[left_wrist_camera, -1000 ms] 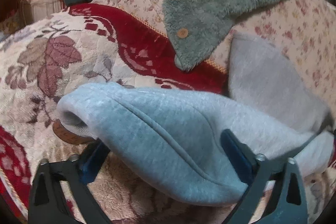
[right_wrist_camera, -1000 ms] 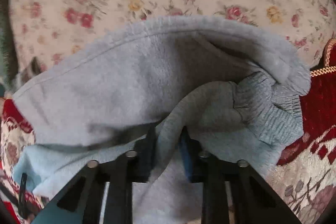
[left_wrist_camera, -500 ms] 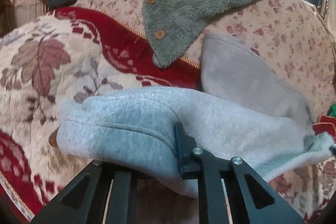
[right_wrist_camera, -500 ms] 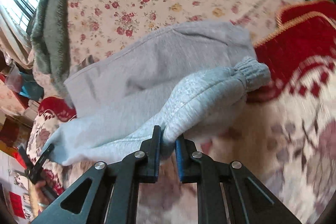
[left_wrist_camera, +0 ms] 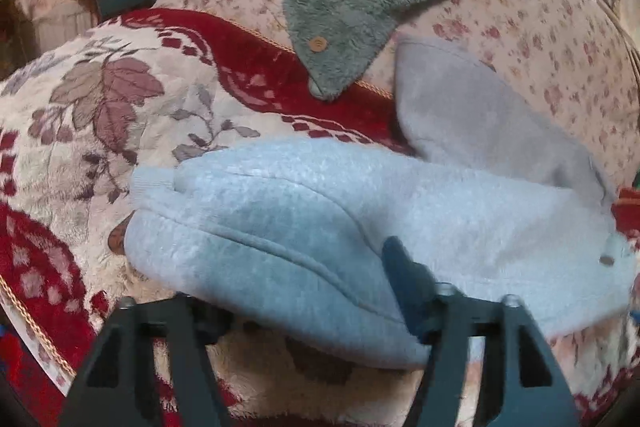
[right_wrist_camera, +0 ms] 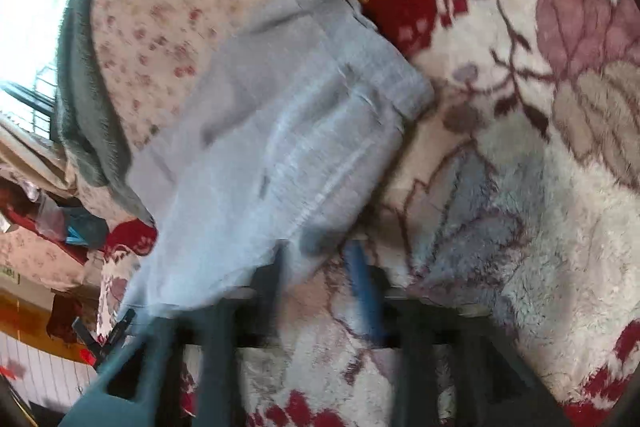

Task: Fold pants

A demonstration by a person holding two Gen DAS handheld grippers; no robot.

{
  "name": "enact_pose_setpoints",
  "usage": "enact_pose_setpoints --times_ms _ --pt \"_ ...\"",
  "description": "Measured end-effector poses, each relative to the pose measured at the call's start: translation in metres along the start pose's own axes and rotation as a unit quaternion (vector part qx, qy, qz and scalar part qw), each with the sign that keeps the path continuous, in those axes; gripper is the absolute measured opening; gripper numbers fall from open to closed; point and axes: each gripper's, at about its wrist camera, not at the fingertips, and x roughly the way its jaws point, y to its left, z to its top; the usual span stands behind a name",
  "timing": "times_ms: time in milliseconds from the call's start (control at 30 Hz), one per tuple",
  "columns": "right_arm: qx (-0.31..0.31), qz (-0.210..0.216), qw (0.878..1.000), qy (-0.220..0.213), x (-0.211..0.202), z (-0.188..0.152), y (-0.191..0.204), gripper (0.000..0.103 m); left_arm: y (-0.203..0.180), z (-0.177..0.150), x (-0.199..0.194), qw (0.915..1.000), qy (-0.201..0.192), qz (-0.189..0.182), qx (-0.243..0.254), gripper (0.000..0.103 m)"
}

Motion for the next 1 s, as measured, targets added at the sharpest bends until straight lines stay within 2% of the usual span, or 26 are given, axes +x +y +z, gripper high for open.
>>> enact_pose_setpoints --times_ms 33,100,300,367,400,433,533,567,600,667,833,1000 --pt "0.005 0.001 1.0 -0.001 0.002 0.0 0.002 0.097 0.003 0.002 -0.001 0.9999 -0.002 -0.005 -0.01 0.067" --pt "0.006 0.002 1.0 0.003 0.01 0.004 0.006 0.097 0.006 0.005 -0.002 0.9998 -0.006 -0.005 -0.021 0.075" --pt "-0.009 -0.01 1.0 0.005 0.045 0.009 0.027 0.094 0.01 0.009 0.002 0.9994 -0.008 0.02 -0.025 0.077" --pt "-0.019 -0.022 1.0 -0.004 0.054 0.012 0.032 0.078 0.013 0.013 0.006 0.9992 -0.008 0.023 -0.031 0.077" --pt "-0.021 -0.027 0.999 -0.004 0.059 0.014 0.032 0.054 0.014 0.015 0.008 0.999 -0.008 0.025 -0.036 0.078" --pt "-0.017 -0.025 1.0 -0.005 0.063 0.016 0.031 0.04 0.016 0.017 0.01 0.9988 -0.009 0.024 -0.042 0.078" --pt "0.009 0.006 1.0 -0.018 0.061 0.016 0.02 0.029 0.022 0.022 0.014 0.998 -0.017 0.016 -0.059 0.077" --pt "0.004 0.009 1.0 -0.02 0.058 0.014 0.019 0.027 0.023 0.024 0.014 0.9977 -0.023 0.013 -0.063 0.072" --pt "-0.001 0.01 1.0 -0.023 0.054 0.013 0.019 0.024 0.024 0.026 0.012 0.9973 -0.033 0.011 -0.065 0.051" --pt "-0.019 0.015 0.999 -0.027 0.043 0.011 0.022 0.019 0.026 0.032 0.01 0.9969 -0.044 0.009 -0.065 0.025" --pt "-0.058 0.035 0.997 -0.029 0.007 0.005 0.034 0.013 0.033 0.039 -0.003 0.9941 -0.051 -0.035 -0.089 0.017" --pt "-0.109 0.038 0.993 -0.02 -0.037 -0.019 0.046 0.011 0.024 0.037 -0.028 0.9954 -0.044 -0.083 -0.016 0.015"
